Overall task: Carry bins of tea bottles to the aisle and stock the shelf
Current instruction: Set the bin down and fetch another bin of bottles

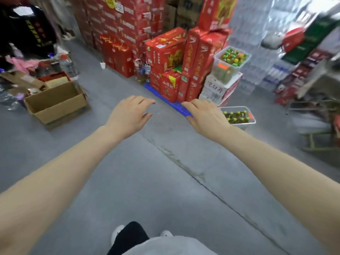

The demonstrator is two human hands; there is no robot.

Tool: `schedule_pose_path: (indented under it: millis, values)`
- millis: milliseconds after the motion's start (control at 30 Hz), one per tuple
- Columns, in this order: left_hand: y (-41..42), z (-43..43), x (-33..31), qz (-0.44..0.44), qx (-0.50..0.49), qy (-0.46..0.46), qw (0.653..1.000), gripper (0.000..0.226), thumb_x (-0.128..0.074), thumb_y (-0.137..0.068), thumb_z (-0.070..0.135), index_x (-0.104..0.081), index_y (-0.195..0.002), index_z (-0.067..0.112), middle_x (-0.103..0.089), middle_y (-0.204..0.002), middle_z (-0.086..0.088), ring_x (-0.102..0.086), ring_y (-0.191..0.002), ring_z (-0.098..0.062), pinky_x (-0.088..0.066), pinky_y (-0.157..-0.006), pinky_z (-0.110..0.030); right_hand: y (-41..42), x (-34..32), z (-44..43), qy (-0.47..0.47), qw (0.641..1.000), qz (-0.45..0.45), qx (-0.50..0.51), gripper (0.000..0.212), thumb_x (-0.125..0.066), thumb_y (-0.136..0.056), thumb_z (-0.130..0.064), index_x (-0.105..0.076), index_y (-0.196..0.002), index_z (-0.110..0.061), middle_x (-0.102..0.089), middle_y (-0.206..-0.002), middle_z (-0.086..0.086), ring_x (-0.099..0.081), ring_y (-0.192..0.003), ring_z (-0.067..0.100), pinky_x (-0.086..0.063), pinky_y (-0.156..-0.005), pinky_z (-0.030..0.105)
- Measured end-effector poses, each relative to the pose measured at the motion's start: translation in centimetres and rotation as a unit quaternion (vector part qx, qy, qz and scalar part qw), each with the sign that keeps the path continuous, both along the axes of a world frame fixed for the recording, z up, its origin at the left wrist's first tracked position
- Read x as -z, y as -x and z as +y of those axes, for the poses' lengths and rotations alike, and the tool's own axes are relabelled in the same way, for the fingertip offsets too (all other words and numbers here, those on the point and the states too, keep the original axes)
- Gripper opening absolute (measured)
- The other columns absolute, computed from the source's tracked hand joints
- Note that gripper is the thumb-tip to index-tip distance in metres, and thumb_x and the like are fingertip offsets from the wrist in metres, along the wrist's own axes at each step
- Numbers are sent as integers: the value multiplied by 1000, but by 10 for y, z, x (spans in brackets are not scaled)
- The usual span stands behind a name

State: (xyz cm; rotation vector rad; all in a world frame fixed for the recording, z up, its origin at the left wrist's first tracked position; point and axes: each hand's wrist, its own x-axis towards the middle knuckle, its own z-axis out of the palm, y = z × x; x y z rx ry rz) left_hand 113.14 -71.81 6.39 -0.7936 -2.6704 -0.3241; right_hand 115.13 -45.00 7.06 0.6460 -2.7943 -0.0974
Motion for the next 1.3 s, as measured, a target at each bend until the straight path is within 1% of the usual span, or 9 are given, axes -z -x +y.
schedule_pose_path:
  millis: [200,333,433,567,700,833,1067,1200,1300]
  values:
    - [89,113,0,8,112,-5,994,43,-72,-85,18,-63,-126,8,-68,-109,-11,-63,-97,-34,-51,-82,-44,33,4,105,15,993,10,118,45,-73,-82,-19,-62,-124,-11,-67,-105,11,-65,-92,36,-52,-72,41]
    - [168,166,5,10,157,-9,987,39,-69,-88,20,-62,-124,10,-68,-111,-9,-63,-99,-31,-53,-84,-46,89,6,153,20,984,-9,175,41,-62,-91,-24,-57,-130,-13,-65,-109,9,-63,-97,36,-53,-81,46]
    - [238,194,7,8,173,-11,985,38,-70,-87,20,-63,-123,11,-69,-110,-8,-63,-99,-30,-54,-84,-46,146,3,179,26,978,-7,209,43,-63,-90,-22,-57,-131,-13,-65,-109,10,-62,-95,37,-50,-77,44]
    - [339,224,1,-21,177,-10,984,40,-68,-88,24,-61,-126,15,-67,-114,-5,-62,-102,-28,-54,-85,-46,233,-4,209,42,965,-22,259,45,-55,-94,-25,-52,-138,-15,-63,-118,10,-60,-103,37,-49,-85,45]
    - [433,260,2,-40,187,0,981,41,-67,-90,26,-60,-130,16,-66,-118,-6,-61,-105,-28,-54,-83,-43,312,3,244,69,953,-25,294,44,-58,-94,-24,-53,-137,-15,-63,-117,10,-61,-101,36,-49,-84,44]
    - [518,310,13,-71,195,14,978,43,-63,-93,29,-57,-133,16,-63,-124,-5,-59,-111,-28,-53,-88,-45,379,16,286,84,940,-37,329,44,-58,-96,-24,-51,-139,-16,-63,-122,9,-60,-105,35,-48,-85,43]
    - [666,421,40,-110,194,39,974,48,-62,-94,32,-51,-138,17,-58,-129,-5,-55,-114,-28,-51,-91,-42,517,47,385,90,933,-63,344,48,-59,-94,-25,-50,-140,-15,-63,-119,10,-61,-101,36,-49,-82,43]
    - [744,481,50,-148,181,54,971,49,-61,-94,31,-49,-140,17,-56,-131,-5,-53,-118,-29,-49,-92,-42,597,59,446,109,923,-87,359,48,-58,-95,-26,-49,-140,-15,-62,-121,10,-60,-104,36,-49,-82,44]
    - [797,515,59,-174,166,57,969,51,-59,-96,32,-46,-142,17,-52,-136,-5,-49,-125,-28,-46,-97,-41,655,65,485,115,916,-115,367,49,-56,-96,-28,-47,-142,-15,-60,-123,10,-59,-106,37,-47,-84,44]
